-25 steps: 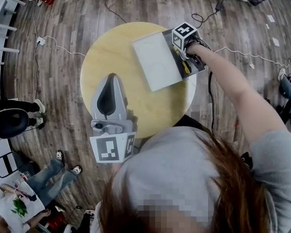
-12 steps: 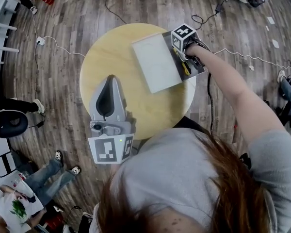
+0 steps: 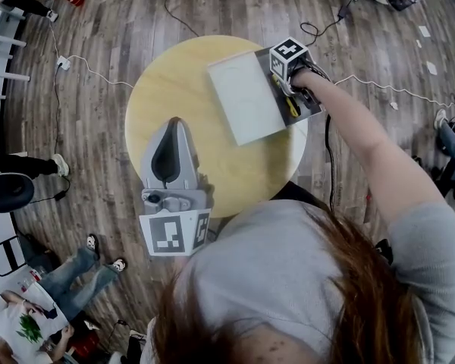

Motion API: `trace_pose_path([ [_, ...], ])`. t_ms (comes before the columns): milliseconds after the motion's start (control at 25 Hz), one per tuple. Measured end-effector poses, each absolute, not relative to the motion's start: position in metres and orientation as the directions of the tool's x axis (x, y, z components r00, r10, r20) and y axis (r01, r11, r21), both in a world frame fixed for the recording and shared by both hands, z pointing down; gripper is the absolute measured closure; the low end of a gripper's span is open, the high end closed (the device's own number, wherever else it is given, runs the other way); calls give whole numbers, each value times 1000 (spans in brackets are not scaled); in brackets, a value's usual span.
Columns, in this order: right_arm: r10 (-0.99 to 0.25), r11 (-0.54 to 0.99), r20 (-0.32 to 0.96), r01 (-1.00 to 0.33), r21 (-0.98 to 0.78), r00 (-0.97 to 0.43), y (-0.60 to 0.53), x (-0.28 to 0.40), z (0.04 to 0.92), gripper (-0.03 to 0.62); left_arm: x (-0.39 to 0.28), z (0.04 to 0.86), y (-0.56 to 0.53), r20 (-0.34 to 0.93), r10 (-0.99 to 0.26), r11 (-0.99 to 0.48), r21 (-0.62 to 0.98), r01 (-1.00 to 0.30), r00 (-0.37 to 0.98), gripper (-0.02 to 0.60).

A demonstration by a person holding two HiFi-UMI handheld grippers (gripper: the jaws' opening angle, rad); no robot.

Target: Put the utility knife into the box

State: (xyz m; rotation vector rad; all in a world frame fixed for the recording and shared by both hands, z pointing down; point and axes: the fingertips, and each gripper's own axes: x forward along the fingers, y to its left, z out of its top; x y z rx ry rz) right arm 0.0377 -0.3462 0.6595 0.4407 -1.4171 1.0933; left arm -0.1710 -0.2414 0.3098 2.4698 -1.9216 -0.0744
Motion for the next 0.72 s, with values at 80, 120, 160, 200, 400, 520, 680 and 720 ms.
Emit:
trace_pose_path([
  [80, 338, 484, 921, -803, -346, -193, -345, 39, 660, 476, -170, 309, -240, -30, -970, -244, 36, -969, 243, 588],
  [120, 338, 484, 921, -804, -346, -194, -345, 39, 659, 475, -171, 308, -240, -31, -970, -242, 35, -970, 241, 588],
  [160, 338, 482, 921, -805, -347, -195, -345, 38, 658, 476, -172, 307, -240, -31, -971, -240, 34, -970, 239, 588],
  [200, 338, 480, 920, -805, -348, -196, -345, 38, 658, 474, -174, 306, -239, -31, -971, -238, 33, -971, 237, 588],
  [400, 341, 487, 921, -803, -343, -187, -345, 39, 659, 474, -174, 307, -240, -31, -972, -233, 32, -972, 232, 588],
  [520, 338, 503, 925, -797, -335, -175, -344, 39, 660, 473, -173, 306, -238, -32, -972, -235, 34, -972, 234, 588],
  [680, 337, 509, 926, -794, -332, -171, -344, 37, 659, 473, -174, 307, -237, -27, -971, -237, 36, -971, 236, 588],
  [720, 337, 511, 926, -793, -331, -169, -344, 36, 660, 473, -174, 307, -238, -26, -971, -237, 37, -971, 236, 588],
])
